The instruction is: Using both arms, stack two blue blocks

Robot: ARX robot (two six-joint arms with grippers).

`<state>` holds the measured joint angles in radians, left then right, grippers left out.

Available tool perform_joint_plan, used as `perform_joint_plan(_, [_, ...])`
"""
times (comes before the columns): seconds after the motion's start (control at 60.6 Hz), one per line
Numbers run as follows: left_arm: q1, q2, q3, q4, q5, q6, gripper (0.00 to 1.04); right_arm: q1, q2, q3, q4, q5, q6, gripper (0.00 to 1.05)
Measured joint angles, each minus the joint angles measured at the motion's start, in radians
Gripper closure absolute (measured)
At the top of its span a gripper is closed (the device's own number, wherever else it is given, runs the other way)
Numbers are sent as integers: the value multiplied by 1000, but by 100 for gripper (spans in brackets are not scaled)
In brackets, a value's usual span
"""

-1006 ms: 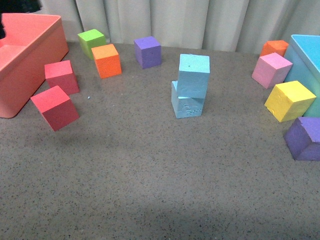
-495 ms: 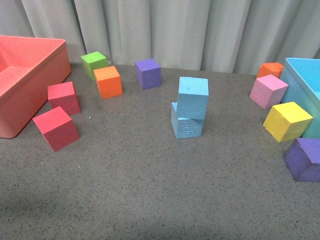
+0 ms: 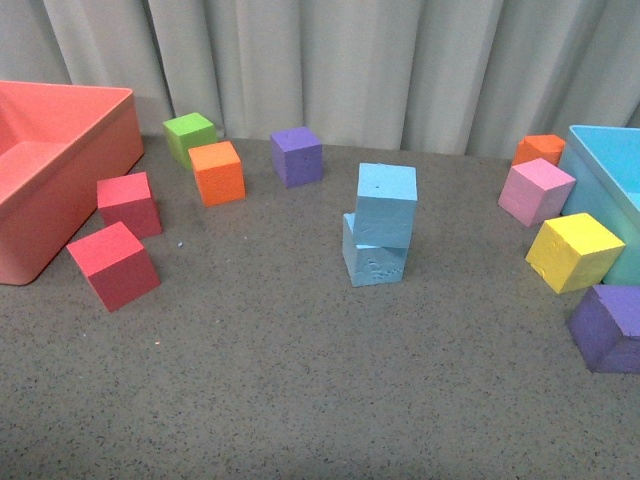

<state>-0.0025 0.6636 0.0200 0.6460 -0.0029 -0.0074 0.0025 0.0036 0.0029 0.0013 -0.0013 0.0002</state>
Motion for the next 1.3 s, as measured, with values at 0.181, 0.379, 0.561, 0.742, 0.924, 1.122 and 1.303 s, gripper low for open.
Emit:
perform_joint_plan(0.181, [0, -142, -1, -130, 0, 0, 101, 0, 0, 0, 0, 0, 0, 10])
perform_joint_plan(0.379, [0, -266, -1, -246, 0, 0, 101, 0, 0, 0, 0, 0, 0, 10])
perform_joint_plan(0.561, [0, -344, -1, -323, 0, 0, 101, 0, 0, 0, 0, 0, 0, 10])
perform_joint_plan(0.742, [0, -410, -1, -388, 0, 0, 101, 0, 0, 0, 0, 0, 0, 10])
perform_joint_plan(0.924, [0, -460, -1, -439, 0, 0, 101, 0, 0, 0, 0, 0, 0, 10])
perform_joint_plan(1.122, [0, -601, -1, -615, 2, 0, 101, 0, 0, 0, 0, 0, 0, 10])
perform_joint_plan(1.303, [0, -658, -1, -644, 1, 1, 101, 0, 0, 0, 0, 0, 0, 10])
